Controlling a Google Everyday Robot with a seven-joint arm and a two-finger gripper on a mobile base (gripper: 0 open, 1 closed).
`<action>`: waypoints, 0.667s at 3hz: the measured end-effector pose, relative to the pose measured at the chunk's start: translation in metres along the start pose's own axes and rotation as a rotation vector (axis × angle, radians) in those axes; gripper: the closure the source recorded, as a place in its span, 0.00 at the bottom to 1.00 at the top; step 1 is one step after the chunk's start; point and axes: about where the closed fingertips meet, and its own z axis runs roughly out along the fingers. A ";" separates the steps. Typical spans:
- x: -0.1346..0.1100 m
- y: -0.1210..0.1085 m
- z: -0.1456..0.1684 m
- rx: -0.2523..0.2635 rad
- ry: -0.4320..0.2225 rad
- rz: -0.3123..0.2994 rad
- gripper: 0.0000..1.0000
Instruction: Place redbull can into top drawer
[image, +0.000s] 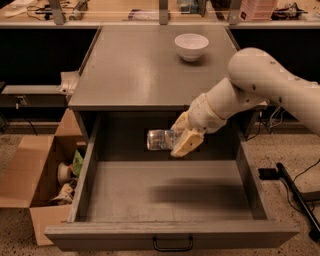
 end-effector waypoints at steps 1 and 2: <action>0.036 0.016 0.026 -0.020 -0.016 0.062 1.00; 0.075 0.025 0.050 -0.045 -0.021 0.129 1.00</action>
Offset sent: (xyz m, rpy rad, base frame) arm -0.0204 -0.0515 -0.1403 0.0276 0.1949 -0.1246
